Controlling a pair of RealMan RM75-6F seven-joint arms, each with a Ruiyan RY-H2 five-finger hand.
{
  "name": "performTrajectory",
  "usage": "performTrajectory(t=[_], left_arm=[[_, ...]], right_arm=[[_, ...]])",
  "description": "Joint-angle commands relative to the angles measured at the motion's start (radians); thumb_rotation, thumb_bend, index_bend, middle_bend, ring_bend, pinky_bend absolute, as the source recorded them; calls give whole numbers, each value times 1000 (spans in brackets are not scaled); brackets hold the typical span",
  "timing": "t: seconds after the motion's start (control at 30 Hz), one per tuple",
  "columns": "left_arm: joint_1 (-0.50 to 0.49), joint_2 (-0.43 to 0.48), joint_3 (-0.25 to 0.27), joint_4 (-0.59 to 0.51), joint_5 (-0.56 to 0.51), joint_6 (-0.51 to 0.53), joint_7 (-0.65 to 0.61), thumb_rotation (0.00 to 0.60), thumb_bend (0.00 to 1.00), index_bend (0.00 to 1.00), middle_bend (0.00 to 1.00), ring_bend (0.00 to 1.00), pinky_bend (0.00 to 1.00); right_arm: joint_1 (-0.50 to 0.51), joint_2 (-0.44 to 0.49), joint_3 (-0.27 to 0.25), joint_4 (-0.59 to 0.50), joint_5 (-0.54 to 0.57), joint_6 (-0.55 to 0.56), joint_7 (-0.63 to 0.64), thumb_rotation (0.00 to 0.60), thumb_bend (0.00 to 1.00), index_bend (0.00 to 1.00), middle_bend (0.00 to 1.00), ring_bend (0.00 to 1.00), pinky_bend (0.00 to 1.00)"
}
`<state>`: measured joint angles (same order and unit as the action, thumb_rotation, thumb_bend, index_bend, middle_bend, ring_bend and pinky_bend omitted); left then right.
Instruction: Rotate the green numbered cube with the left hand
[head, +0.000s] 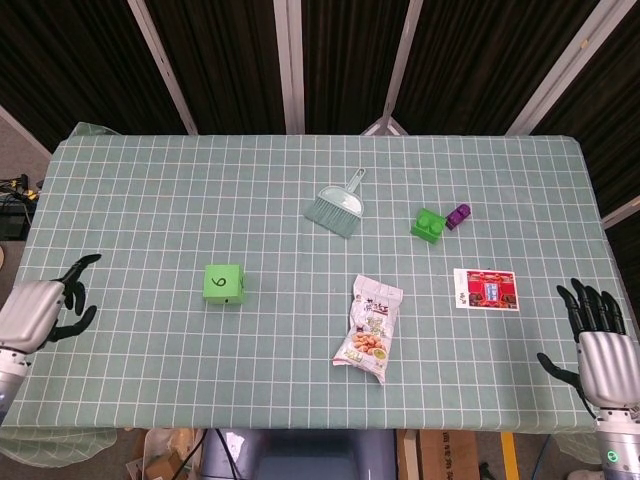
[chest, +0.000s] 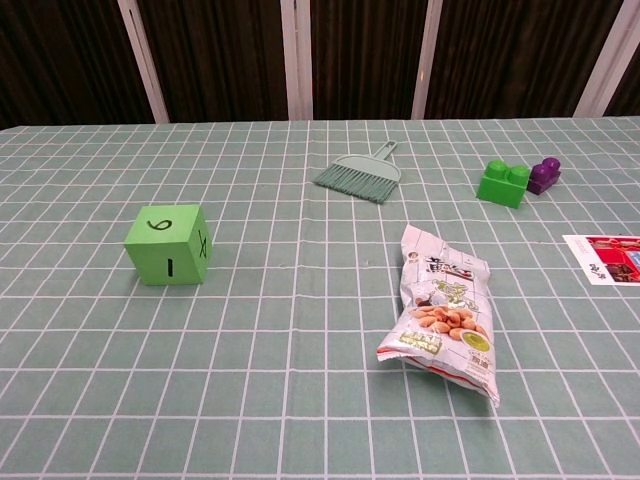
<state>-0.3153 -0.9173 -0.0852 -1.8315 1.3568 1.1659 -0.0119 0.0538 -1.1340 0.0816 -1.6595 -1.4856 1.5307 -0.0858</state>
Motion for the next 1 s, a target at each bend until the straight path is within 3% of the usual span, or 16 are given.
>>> performTrajectory(t=[0.03, 0.2, 0.47, 0.7, 1.0], left_arm=[[-227, 194, -61, -180, -356, -406, 58, 600, 734, 200, 806, 722, 775], [-366, 204, -26, -216, -584, -479, 215, 600, 807, 210, 827, 740, 786], [-506, 86, 51, -248, -819, -366, 422, 600, 809, 210, 827, 741, 786], [-568, -28, 94, -230, -919, -283, 523, 600, 809, 209, 827, 740, 786], [-600, -102, 104, -214, -962, -221, 562, 600, 809, 185, 828, 741, 786]], right_arm=[[3, -3, -1, -4, 4, -9, -12, 600, 175, 95, 12, 0, 0], [8, -7, -2, -4, 10, -23, -27, 600, 175, 95, 12, 0, 0], [10, -10, 0, -4, 14, -27, -34, 600, 175, 95, 12, 0, 0], [6, -6, 3, -3, 19, -22, -29, 600, 175, 95, 12, 0, 0], [3, -8, 5, -7, 19, -14, -32, 600, 175, 95, 12, 0, 0]])
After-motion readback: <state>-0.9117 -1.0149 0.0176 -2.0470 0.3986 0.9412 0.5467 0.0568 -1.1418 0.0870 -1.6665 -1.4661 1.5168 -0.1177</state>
